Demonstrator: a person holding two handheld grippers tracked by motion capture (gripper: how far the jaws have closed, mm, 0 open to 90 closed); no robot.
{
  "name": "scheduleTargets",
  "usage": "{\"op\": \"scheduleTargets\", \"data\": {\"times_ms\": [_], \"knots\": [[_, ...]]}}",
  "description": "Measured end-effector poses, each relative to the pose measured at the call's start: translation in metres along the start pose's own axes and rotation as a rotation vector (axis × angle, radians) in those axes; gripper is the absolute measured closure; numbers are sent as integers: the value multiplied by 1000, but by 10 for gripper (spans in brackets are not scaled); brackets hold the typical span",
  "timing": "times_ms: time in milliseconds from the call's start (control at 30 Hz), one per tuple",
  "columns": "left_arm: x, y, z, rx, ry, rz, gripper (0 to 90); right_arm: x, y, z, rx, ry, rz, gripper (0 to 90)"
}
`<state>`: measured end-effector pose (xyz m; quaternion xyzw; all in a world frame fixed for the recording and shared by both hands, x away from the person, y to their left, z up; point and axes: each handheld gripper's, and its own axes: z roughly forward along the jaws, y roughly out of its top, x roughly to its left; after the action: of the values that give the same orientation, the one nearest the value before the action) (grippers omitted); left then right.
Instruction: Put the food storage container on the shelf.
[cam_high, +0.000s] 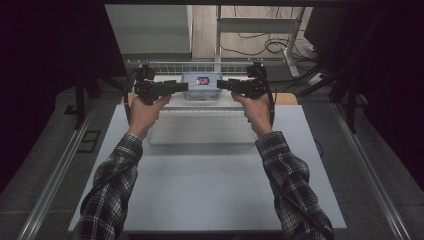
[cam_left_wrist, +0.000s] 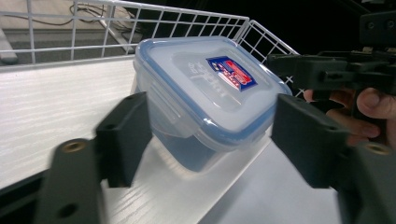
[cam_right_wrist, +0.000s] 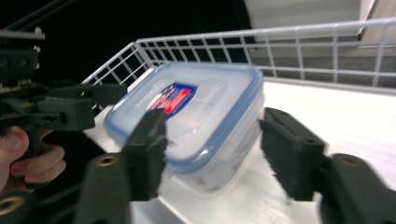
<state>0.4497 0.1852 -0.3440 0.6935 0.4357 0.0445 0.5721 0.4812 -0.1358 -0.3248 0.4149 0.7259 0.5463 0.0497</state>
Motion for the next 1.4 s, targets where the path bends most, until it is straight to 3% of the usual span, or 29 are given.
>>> {"op": "scheduleTargets", "data": {"times_ms": [200, 500, 1067, 1400], "knots": [[-5, -6, -5, 8, 18, 60, 169, 3, -7, -1, 13, 6, -40, 243], [-13, -17, -13, 13, 6, 124, 101, 10, -14, -7, 38, 1, -111, 193], [-33, -39, -21, 18, -10, 200, 41, 20, -33, -16, 67, 17, -193, 104], [-43, -54, -21, 20, 5, 255, 36, 28, -47, -22, 97, 16, -258, 72]]}}
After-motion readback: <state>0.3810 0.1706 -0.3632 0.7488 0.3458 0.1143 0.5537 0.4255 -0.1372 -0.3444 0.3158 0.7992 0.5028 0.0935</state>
